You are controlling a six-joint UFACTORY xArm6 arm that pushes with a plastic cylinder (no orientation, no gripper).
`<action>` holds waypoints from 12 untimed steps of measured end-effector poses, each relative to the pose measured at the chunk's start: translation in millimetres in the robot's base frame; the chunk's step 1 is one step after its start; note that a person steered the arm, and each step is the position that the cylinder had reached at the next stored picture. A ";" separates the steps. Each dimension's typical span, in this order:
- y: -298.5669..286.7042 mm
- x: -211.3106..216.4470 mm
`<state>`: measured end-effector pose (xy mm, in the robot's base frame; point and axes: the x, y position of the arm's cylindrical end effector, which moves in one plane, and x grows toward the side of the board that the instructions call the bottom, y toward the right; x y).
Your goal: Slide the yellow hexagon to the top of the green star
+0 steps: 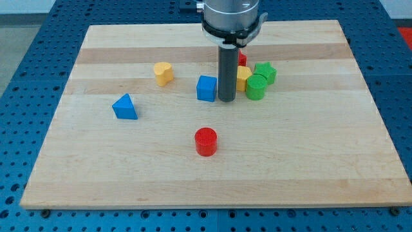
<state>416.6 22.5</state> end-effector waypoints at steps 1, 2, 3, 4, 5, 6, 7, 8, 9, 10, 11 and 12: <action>4.1 -4.2; 14.0 -4.8; 16.3 -15.9; 16.3 -36.2; 16.3 -44.3; 16.3 -56.9; 16.3 -75.1; 16.3 -79.0; 16.3 -79.0; 19.3 -79.0; 29.9 -79.8; 39.5 -87.9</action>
<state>328.7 62.0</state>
